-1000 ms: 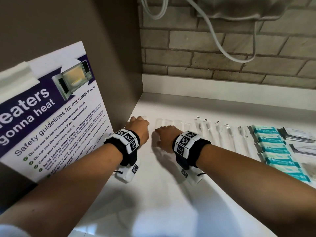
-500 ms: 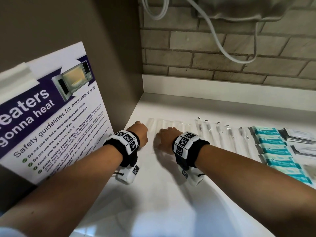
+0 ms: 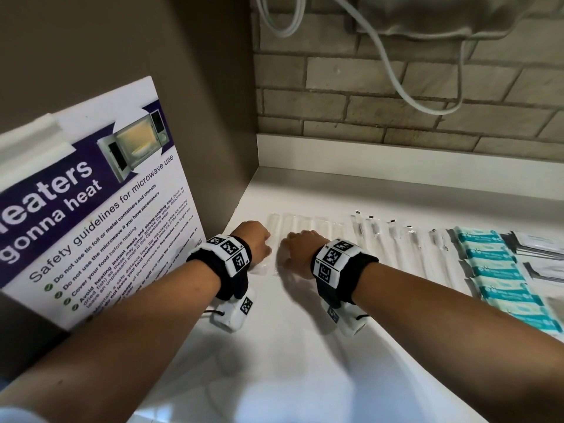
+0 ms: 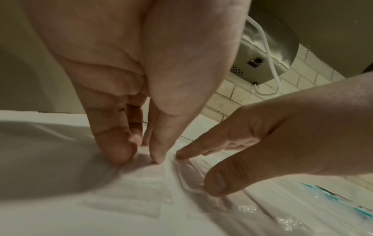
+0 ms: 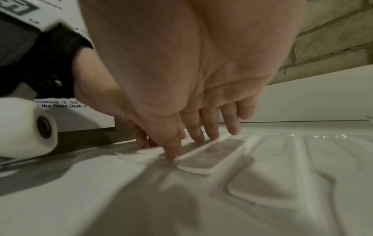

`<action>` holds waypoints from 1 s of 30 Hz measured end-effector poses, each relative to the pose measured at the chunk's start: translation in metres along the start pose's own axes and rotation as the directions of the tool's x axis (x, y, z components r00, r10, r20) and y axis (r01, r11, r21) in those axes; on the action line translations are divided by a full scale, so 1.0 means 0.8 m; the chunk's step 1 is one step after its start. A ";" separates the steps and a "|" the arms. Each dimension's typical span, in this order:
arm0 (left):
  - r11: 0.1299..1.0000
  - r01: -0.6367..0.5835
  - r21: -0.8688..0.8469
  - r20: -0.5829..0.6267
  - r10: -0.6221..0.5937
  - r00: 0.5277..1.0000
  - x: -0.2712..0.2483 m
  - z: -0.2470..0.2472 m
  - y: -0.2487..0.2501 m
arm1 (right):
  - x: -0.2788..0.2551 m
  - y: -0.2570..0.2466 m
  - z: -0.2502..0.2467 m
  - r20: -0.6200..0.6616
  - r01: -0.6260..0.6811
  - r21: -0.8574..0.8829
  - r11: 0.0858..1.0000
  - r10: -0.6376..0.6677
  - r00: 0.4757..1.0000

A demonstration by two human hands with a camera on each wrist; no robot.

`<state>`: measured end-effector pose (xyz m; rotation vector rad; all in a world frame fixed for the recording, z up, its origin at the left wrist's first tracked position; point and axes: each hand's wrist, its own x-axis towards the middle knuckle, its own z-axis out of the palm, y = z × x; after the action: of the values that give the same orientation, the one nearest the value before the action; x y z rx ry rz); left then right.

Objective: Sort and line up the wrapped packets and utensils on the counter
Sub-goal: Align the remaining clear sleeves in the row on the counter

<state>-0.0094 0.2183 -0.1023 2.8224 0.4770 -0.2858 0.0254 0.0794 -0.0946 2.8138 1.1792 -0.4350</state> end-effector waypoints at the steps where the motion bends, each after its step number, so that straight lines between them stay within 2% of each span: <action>1: 1.000 0.003 -0.002 0.000 -0.003 1.000 0.000 0.000 0.000 | -0.001 0.000 -0.001 0.001 0.002 0.009 1.000 -0.002 1.000; 21: 1.000 0.007 0.007 0.007 -0.007 1.000 -0.004 -0.007 0.005 | -0.007 -0.005 -0.006 0.026 0.000 0.050 0.999 -0.001 1.000; 24: 1.000 -0.002 -0.021 -0.017 0.002 1.000 -0.004 -0.008 0.004 | -0.012 -0.001 -0.008 -0.005 0.000 0.065 0.998 0.000 1.000; 27: 0.996 -0.064 -0.068 -0.086 0.058 0.995 -0.006 -0.007 0.005 | -0.018 0.010 -0.014 -0.017 -0.024 0.091 0.996 0.026 1.000; 30: 0.975 -0.199 -0.100 -0.082 0.191 0.978 -0.016 -0.007 0.015 | -0.023 0.030 -0.015 -0.029 -0.082 0.089 0.993 0.085 0.996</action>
<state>-0.0163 0.2048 -0.0915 2.7536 0.2194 -0.1148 0.0331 0.0515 -0.0789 2.9436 1.0685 -0.4472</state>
